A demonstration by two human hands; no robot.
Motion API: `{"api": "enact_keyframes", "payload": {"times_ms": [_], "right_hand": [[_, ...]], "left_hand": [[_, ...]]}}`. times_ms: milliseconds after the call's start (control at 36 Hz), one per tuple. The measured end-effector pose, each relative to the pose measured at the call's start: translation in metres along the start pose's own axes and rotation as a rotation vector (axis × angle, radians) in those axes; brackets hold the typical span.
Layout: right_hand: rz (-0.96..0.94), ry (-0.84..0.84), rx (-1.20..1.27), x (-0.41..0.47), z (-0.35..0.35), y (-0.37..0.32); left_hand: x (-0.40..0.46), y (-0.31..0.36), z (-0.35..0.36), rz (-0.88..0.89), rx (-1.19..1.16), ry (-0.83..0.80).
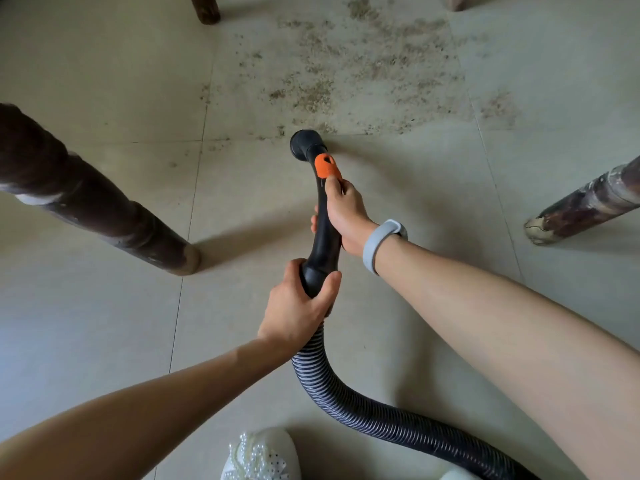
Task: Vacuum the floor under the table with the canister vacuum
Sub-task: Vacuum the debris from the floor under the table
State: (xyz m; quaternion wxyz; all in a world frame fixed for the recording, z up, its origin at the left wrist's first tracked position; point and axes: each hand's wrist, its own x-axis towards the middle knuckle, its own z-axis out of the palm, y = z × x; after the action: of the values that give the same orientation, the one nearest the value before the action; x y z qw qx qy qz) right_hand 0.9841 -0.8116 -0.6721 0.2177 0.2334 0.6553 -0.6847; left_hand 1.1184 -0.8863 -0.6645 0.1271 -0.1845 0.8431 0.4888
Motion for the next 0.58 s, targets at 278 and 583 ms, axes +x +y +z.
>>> {"api": "enact_keyframes", "payload": {"times_ms": [278,583], "right_hand": [[-0.016,0.149,-0.015,-0.001,-0.018,-0.004],[-0.017,0.342,0.165,-0.006,-0.079,0.000]], "left_hand": [[0.008,0.008,0.000,0.110,0.088,-0.057],[0.020,0.030,0.026,0.204,0.216,-0.220]]}}
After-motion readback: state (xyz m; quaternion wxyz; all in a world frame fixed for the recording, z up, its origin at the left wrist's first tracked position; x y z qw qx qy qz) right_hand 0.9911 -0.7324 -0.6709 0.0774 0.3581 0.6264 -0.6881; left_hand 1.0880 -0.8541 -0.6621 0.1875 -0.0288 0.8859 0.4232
